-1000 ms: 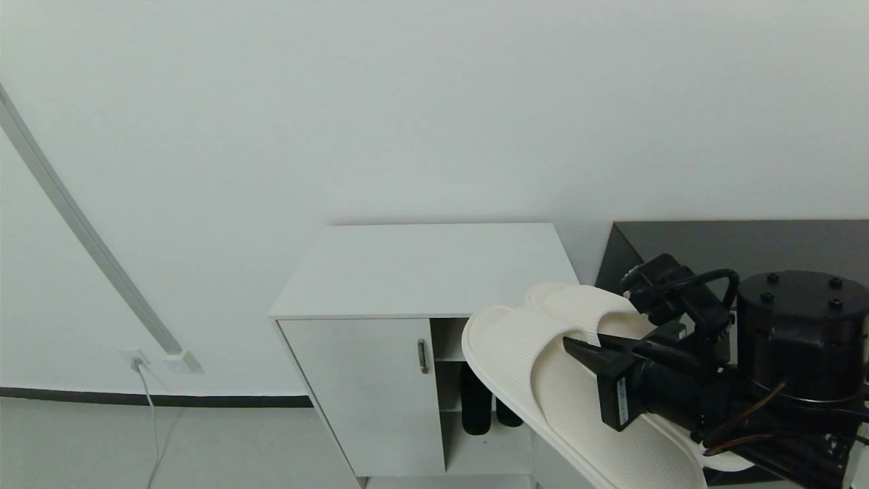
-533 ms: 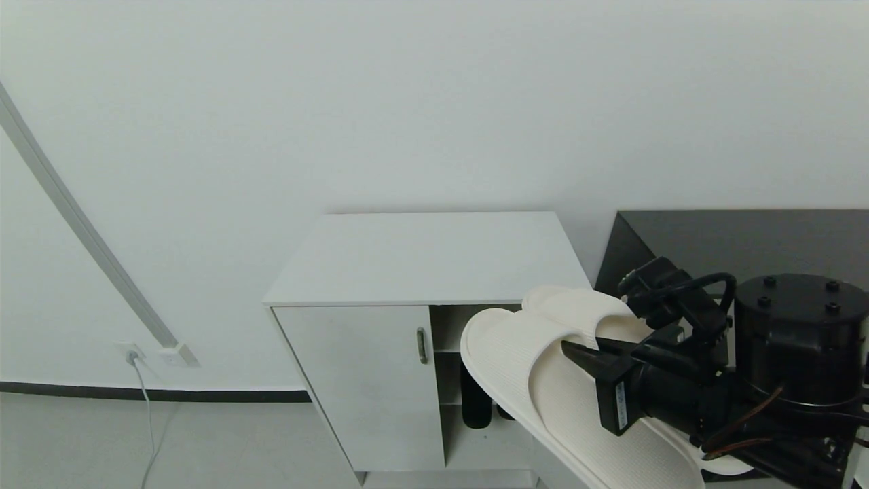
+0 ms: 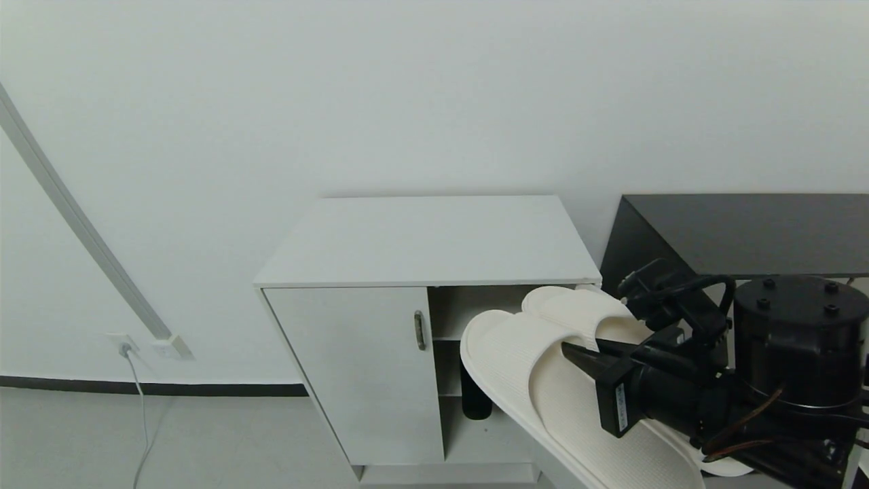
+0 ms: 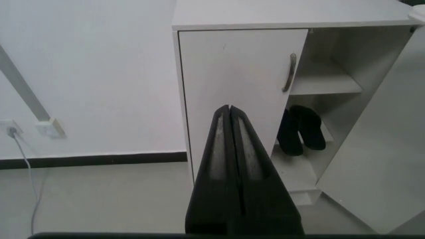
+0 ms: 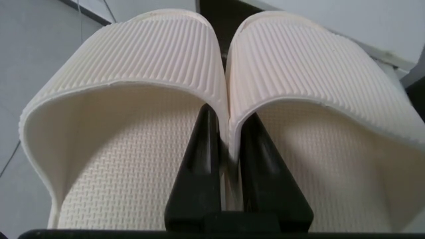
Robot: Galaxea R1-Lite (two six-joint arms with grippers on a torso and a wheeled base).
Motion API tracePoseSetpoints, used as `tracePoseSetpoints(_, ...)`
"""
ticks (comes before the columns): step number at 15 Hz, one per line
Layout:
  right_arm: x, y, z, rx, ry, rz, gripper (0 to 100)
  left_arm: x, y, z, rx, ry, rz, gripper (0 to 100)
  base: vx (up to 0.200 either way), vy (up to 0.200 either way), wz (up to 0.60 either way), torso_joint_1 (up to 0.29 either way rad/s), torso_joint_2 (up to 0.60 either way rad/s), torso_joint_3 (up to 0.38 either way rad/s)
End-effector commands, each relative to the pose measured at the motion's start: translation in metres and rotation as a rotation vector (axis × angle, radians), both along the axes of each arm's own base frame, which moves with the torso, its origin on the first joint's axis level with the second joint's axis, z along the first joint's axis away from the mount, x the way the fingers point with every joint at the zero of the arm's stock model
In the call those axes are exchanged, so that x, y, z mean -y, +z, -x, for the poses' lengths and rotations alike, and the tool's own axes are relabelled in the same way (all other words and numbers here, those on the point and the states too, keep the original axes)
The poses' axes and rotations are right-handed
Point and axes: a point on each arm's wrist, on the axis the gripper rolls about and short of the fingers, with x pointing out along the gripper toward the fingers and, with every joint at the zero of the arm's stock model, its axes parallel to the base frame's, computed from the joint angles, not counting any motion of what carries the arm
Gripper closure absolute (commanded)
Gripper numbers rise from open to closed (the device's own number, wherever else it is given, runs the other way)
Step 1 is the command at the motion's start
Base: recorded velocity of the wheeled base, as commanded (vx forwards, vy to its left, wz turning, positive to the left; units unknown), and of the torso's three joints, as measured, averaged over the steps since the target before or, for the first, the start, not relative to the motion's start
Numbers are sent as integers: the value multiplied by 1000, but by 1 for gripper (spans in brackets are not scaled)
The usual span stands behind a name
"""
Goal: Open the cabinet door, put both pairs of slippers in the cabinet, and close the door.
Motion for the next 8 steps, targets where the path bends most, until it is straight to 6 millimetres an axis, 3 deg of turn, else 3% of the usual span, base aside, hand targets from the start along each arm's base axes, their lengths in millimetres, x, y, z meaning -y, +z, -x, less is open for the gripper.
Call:
tracePoseSetpoints(1, -1, -1, 0, -2, 0, 2, 100, 0, 0, 0, -1, 0, 0, 100, 0, 0, 0, -168, 388, 237)
tracePoseSetpoints(8, 0, -4, 0, 0, 9, 27, 100, 0, 0, 0, -1, 0, 1, 100, 0, 0, 0, -215, 516, 302)
